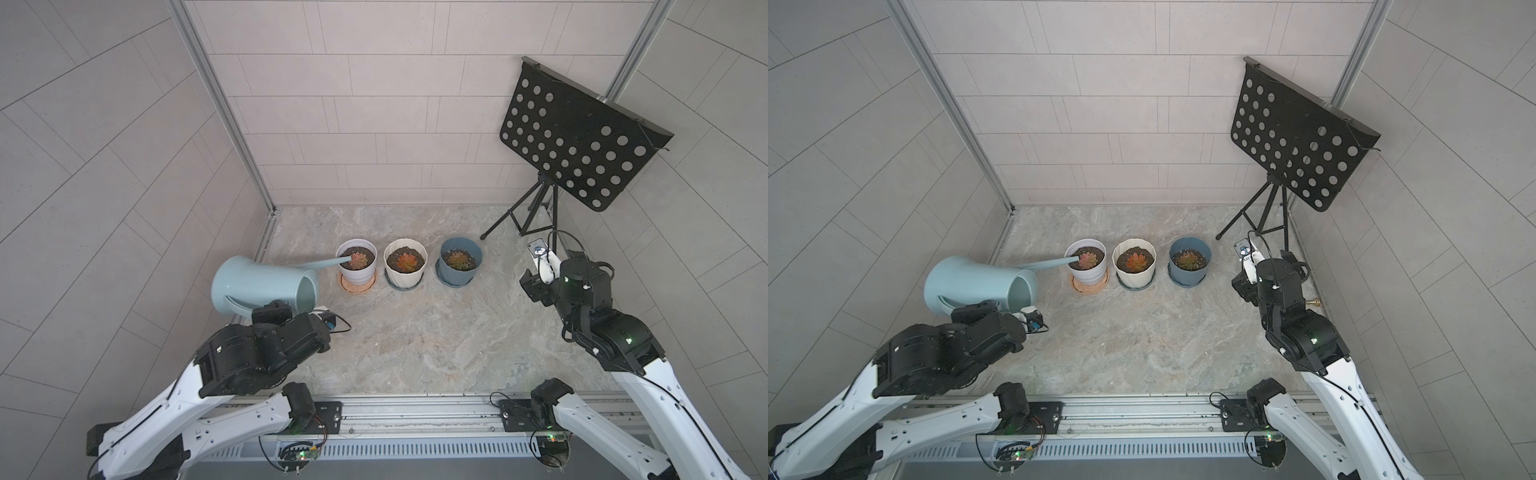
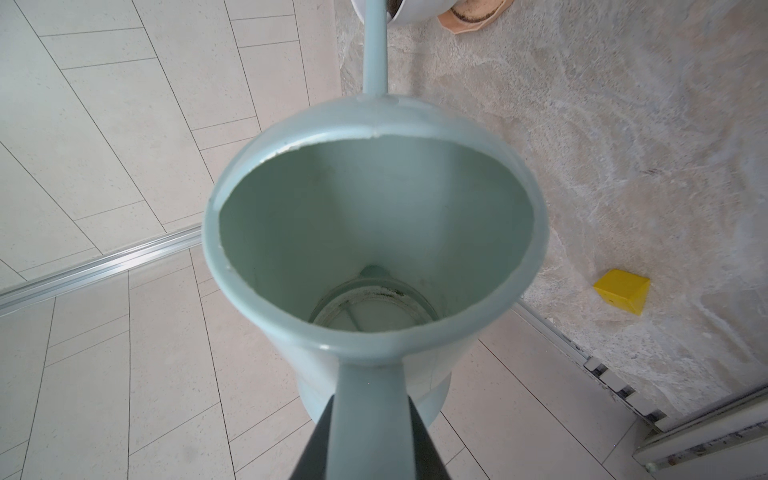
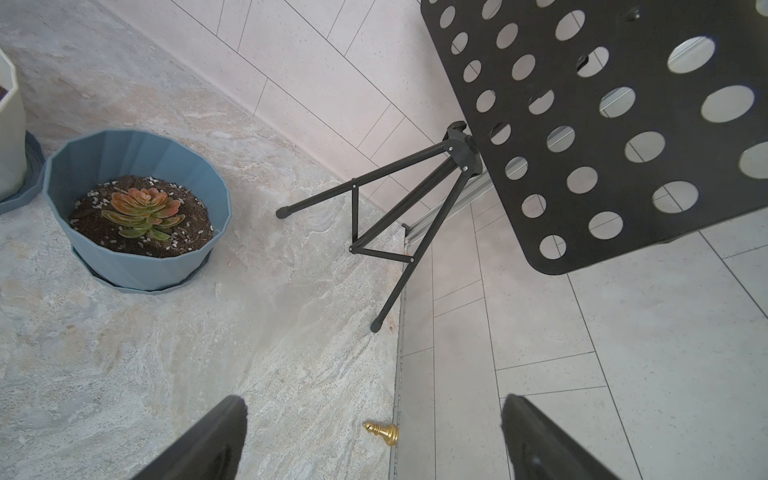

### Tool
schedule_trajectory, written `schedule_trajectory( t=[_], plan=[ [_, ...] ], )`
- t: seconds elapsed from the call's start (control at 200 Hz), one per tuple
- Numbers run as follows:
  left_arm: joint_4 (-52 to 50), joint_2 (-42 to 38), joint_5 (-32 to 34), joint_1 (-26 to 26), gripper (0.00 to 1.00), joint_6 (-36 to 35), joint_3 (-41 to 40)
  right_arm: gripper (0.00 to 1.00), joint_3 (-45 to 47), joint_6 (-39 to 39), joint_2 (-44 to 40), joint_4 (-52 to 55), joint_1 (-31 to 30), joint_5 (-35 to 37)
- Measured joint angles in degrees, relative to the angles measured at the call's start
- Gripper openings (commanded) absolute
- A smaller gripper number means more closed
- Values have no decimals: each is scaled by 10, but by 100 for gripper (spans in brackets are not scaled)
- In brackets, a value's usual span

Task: Water the succulent around the soil edge
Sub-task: Water the soil of the potted plant with water.

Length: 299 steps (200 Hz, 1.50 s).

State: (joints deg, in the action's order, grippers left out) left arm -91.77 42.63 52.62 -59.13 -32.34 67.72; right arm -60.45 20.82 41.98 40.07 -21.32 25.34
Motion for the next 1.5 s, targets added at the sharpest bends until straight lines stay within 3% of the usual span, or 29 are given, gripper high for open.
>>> schedule_trajectory(
  t=[0.675,1.496],
  plan=[
    [0,-9,-21,-16,0,34,6,100,0,0,-7,0,0,2],
    [0,-4,-13,-29,0,12,-15,100,0,0,-1,0,4,2]
  ],
)
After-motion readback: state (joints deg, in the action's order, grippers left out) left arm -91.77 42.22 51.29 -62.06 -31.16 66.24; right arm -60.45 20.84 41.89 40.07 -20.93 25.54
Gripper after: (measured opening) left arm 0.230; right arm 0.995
